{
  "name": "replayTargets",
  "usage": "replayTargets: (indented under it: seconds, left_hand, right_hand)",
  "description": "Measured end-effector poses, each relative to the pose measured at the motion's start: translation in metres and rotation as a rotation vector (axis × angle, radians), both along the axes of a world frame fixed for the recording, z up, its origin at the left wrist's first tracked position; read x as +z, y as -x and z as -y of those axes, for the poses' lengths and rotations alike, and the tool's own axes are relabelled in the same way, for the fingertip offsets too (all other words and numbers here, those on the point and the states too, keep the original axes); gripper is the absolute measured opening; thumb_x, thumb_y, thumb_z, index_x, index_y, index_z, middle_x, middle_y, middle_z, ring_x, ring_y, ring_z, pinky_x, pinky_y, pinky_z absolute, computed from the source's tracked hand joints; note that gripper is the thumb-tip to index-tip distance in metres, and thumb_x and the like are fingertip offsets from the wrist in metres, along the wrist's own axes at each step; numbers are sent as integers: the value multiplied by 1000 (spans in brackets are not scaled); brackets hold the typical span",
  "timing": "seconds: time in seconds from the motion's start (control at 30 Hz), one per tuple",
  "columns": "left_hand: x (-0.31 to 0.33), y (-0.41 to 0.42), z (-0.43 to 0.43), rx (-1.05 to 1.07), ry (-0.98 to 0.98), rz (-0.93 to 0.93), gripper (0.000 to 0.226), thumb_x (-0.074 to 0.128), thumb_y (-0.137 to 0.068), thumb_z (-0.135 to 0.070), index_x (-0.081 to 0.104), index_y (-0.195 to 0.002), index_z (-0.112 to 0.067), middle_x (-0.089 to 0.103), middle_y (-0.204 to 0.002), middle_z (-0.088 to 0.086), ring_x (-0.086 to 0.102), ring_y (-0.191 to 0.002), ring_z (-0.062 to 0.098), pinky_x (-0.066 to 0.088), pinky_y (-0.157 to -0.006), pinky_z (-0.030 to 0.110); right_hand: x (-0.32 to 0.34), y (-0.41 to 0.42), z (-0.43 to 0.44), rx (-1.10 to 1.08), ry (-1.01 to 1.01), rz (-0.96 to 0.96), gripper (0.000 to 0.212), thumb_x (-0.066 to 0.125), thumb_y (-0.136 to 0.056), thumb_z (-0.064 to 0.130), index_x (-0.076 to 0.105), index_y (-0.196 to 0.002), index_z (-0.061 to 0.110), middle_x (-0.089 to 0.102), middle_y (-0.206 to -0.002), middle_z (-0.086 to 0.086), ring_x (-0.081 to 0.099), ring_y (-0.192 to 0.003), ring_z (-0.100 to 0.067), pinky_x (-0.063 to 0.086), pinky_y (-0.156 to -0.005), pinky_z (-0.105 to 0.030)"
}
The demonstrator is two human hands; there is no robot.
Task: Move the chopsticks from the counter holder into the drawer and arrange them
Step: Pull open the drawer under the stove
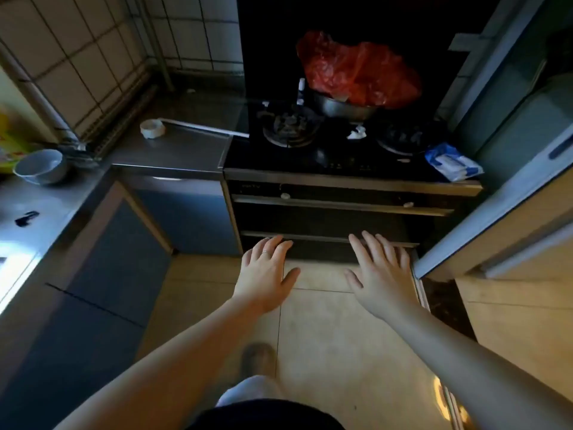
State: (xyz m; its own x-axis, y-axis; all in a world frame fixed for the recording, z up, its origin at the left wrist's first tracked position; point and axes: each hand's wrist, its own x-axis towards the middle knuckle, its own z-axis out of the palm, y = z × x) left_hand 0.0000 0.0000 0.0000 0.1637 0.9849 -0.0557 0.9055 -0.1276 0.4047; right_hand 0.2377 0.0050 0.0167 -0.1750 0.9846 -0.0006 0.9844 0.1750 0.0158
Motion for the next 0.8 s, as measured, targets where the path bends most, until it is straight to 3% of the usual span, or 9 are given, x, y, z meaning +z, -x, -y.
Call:
replayTargets:
  seconds: [0.17, 0.37, 0.6, 0.73, 0.8]
  left_hand:
    - [-35, -24, -39, -5, 101, -12, 62, 36, -99, -55, 22, -154, -30, 17, -163, -5, 6, -152, 22, 8, -121, 44]
    - [-79, -41, -121, -19, 223, 32, 62, 38, -99, -54, 22, -154, -29, 16, -163, -3, 8, -151, 24, 13, -120, 45]
    - [-114, -47, -205, 14, 432, 108, 60, 43, -99, -51, 24, -152, -29, 26, -159, 0, 31, -143, 26, 33, -113, 44]
    - [-137, -50, -239, 44, 528, 169, 58, 46, -99, -48, 29, -150, -29, 33, -155, 1, 45, -133, 26, 44, -104, 41]
    - [-151, -55, -255, 131, 609, 271, 56, 48, -98, -47, 32, -149, -28, 37, -152, 2, 52, -124, 25, 51, -88, 32]
  right_hand:
    - [-26, -14, -31, -19, 36, 28, 63, 40, -88, 55, 32, -144, 27, 40, -150, -4, 35, -139, -27, 32, -110, -53]
    - [-57, -23, -104, -46, 142, 35, 63, 40, -91, 56, 26, -146, 29, 34, -153, -2, 30, -142, -26, 25, -113, -51]
    - [-92, -24, -178, -122, 308, -46, 64, 35, -93, 55, 13, -149, 32, 25, -155, 2, 22, -144, -23, 21, -115, -47]
    - [-118, -23, -210, -181, 415, -167, 63, 40, -94, 49, 16, -149, 30, 26, -154, 1, 22, -142, -24, 24, -113, -47]
    - [-134, -23, -223, -198, 462, -228, 62, 42, -94, 46, 19, -148, 29, 29, -152, 1, 24, -141, -24, 25, -112, -47]
